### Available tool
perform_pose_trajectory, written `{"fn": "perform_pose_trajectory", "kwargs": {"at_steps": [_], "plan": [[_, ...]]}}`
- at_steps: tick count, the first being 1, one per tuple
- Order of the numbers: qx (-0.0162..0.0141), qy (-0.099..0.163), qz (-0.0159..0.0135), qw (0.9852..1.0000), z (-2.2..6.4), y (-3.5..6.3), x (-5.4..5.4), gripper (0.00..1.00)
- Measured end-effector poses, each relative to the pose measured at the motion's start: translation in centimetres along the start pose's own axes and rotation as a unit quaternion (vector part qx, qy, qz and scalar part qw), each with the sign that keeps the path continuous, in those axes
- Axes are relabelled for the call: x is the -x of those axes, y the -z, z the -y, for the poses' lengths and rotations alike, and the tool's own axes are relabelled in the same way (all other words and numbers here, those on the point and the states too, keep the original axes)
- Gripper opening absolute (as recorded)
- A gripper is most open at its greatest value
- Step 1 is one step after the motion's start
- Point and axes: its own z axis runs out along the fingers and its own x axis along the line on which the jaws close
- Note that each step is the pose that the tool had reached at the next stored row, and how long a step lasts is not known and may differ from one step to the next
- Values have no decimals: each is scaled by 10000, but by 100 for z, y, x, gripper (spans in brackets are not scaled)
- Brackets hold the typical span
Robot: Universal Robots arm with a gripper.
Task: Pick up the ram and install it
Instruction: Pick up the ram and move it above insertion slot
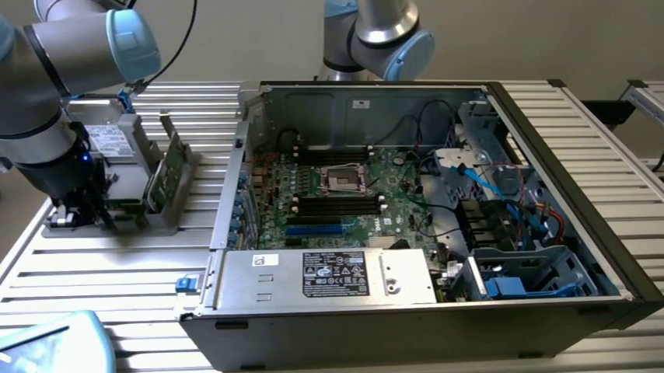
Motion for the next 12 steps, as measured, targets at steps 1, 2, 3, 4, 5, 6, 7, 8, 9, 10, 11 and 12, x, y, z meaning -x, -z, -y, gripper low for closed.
{"fn": "perform_pose_trajectory", "kwargs": {"at_steps": [1,2,3,4,5,6,7,8,9,10,11,12], "plan": [[5,-1,-1,10000,-3,19,1,14],[6,-1,0,10000,-4,34,2,14],[5,0,2,10000,-5,44,3,14],[6,-1,4,10000,-6,57,4,14],[6,0,5,10000,-7,68,5,14],[6,0,6,10000,-8,79,6,14],[7,0,7,10000,-9,90,7,14],[7,0,7,10000,-10,100,8,14],[7,0,7,10000,-11,113,9,14],[7,0,8,10000,-12,128,10,14],[7,0,9,10000,-14,144,12,14],[7,0,9,10000,-15,161,13,14]]}}
